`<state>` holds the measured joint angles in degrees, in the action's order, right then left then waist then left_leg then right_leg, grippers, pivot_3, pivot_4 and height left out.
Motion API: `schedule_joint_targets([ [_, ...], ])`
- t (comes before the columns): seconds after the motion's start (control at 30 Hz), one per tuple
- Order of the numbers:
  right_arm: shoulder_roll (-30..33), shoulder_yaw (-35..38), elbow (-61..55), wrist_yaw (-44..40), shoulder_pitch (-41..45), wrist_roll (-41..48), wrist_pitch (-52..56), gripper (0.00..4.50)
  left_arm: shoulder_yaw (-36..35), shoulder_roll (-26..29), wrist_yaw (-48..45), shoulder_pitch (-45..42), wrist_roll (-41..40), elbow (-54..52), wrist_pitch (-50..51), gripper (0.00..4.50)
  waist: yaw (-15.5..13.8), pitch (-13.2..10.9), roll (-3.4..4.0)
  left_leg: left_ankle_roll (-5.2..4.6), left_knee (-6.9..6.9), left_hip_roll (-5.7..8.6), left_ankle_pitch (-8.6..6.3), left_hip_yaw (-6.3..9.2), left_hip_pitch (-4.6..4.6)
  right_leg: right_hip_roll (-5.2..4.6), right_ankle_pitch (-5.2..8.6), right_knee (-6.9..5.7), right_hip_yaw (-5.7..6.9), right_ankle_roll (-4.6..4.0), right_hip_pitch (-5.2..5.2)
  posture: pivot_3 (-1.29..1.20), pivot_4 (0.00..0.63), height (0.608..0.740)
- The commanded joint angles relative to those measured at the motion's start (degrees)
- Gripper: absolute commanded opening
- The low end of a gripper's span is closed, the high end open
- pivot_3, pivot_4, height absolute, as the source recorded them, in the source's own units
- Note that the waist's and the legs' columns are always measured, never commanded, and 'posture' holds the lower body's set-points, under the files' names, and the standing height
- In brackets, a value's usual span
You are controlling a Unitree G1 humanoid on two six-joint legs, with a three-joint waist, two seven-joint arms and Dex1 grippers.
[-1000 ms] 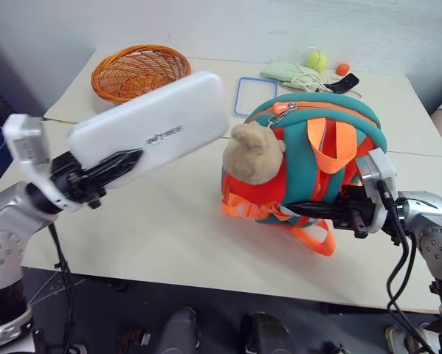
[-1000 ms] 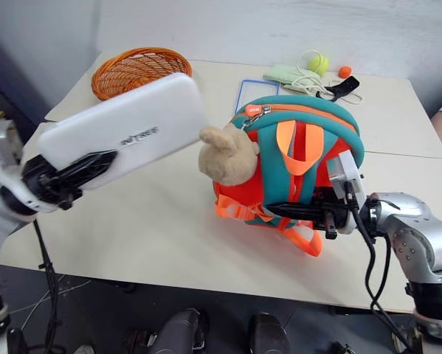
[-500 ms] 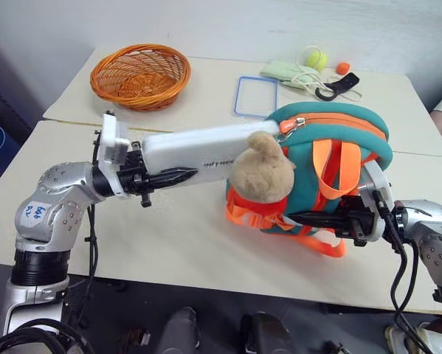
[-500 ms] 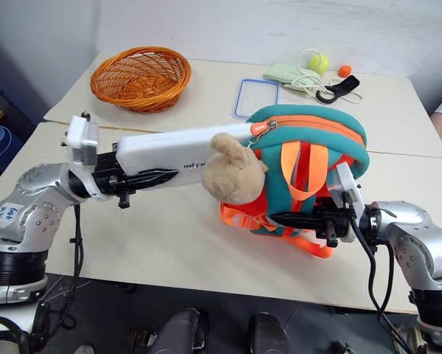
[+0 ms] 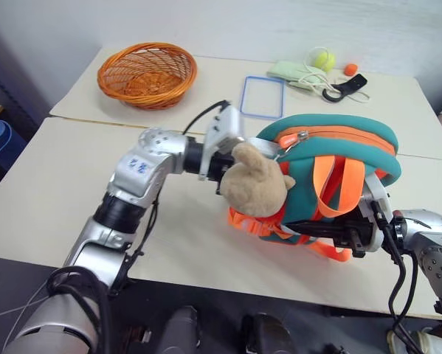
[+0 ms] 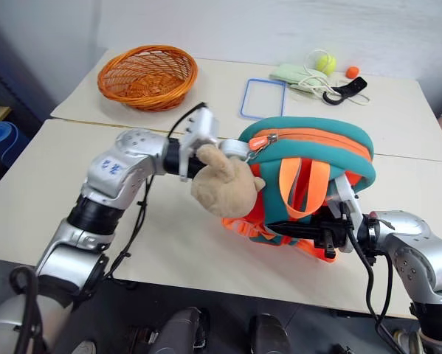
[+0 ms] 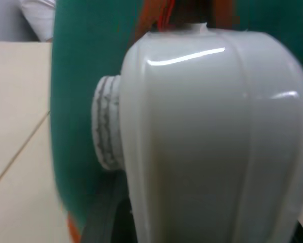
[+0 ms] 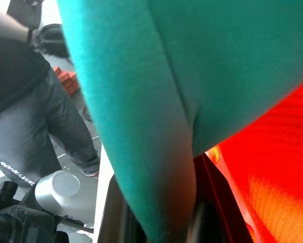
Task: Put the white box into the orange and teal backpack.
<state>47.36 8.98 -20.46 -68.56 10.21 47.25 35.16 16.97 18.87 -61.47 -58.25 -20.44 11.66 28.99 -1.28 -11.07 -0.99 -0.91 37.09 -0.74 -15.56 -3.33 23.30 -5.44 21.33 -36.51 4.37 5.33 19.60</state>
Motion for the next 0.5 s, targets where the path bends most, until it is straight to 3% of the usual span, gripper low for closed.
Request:
schedule_joint_targets([
  [0.03, -0.30, 0.10, -3.28, -0.06, -0.28, 1.48, 0.07, 0.01, 0.45, -4.61, 1.53, -1.45, 1.97, 3.25, -3.21, 1.29, -0.03, 0.00, 0.00, 0.02, 0.00, -0.02, 0.01, 0.01, 0.00, 0.01, 0.00, 0.00, 0.01, 0.00, 0.01, 0.00, 0.150, 0.740],
  [0.07, -0.39, 0.18, -3.54, 0.13, -0.44, 1.55, 0.09, 0.01, 0.74, -5.29, 1.47, -1.40, 2.82, 4.12, -3.73, 1.29, -0.07, 0.00, 0.00, 0.05, 0.01, -0.04, 0.03, 0.04, 0.00, 0.02, 0.00, -0.02, 0.03, 0.00, 0.01, 0.00, 0.150, 0.740],
  [0.23, -0.96, 0.93, -4.16, 1.42, -1.23, 1.35, -0.27, 0.01, -3.21, -5.67, 1.61, 1.20, 0.83, 2.04, -2.35, 2.77, -0.10, 0.00, 0.00, 0.06, 0.13, -0.04, 0.08, 0.06, -0.03, -0.02, 0.00, -0.01, 0.01, 0.00, -0.01, 0.00, 0.150, 0.740],
  [0.43, -2.86, 1.33, -4.18, 3.38, -1.52, 0.66, -1.86, 0.01, -13.77, 6.37, -10.72, 6.93, -9.02, -4.43, -1.07, 4.32, 1.34, -0.02, 0.03, 0.17, 0.00, -0.11, 0.15, 0.07, -0.05, 0.03, 0.00, -0.08, -0.01, -0.01, 0.03, 0.00, 0.150, 0.740],
  [0.5, -3.28, 1.00, -4.02, 3.57, -1.39, 0.75, -1.56, 0.01, -15.49, 11.71, -14.58, 7.82, -10.53, -4.25, 0.70, 4.47, 1.48, -0.06, 0.09, 0.22, -0.01, -0.15, 0.18, 0.09, -0.05, 0.06, 0.01, -0.18, 0.01, -0.03, 0.06, 0.00, 0.150, 0.740],
])
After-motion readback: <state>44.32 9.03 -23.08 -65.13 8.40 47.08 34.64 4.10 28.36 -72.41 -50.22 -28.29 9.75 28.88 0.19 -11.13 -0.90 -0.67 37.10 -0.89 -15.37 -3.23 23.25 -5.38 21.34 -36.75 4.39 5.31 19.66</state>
